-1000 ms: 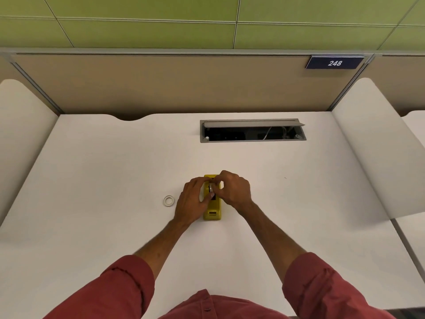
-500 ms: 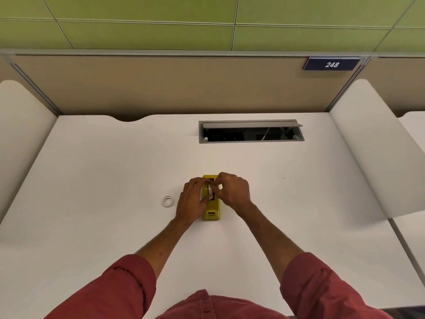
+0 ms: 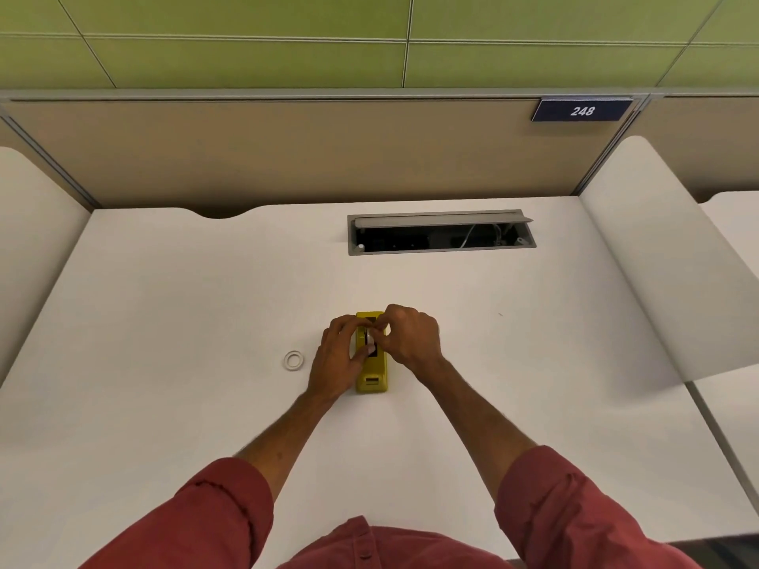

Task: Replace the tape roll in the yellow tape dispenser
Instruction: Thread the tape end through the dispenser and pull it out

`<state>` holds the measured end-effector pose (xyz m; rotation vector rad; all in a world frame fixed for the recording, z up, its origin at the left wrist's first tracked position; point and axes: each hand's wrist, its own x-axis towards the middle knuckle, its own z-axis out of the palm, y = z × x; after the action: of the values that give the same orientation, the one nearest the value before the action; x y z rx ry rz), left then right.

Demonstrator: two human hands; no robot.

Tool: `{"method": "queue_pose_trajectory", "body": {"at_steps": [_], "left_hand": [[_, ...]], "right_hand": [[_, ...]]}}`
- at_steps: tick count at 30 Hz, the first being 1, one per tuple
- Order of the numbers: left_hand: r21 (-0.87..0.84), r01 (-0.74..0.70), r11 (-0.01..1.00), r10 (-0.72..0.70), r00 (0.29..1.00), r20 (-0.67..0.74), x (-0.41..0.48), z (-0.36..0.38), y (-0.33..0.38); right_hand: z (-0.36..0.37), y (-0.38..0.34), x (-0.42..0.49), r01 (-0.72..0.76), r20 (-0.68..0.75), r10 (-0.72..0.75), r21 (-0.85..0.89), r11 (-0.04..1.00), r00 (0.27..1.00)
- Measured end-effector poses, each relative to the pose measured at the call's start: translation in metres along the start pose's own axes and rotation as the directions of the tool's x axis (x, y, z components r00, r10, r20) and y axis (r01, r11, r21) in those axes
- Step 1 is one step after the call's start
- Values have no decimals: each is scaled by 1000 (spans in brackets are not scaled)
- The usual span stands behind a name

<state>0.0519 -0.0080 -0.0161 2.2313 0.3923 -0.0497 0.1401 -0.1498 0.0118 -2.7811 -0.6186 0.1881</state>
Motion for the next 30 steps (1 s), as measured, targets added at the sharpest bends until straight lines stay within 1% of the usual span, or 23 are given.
{"method": "queue_pose_trajectory", "body": {"at_steps": [6,13,22,30], "left_hand": [[48,15,999,-16,999,29,-1,0,-4],[107,17,994,-21,999,27,5,-1,1],[158,-8,987,4,1000,27,6,-2,3],[109,8,994,-11,1000,28,3,-2,1]], "right_hand": [[0,1,-3,78,16,-78,-23,997,997],[2,1,6,99,59,-94,-90,991,994],[2,2,13,30,16,-29,-16,999,999],[2,4,4,63,27,-64,39,997,998]]}}
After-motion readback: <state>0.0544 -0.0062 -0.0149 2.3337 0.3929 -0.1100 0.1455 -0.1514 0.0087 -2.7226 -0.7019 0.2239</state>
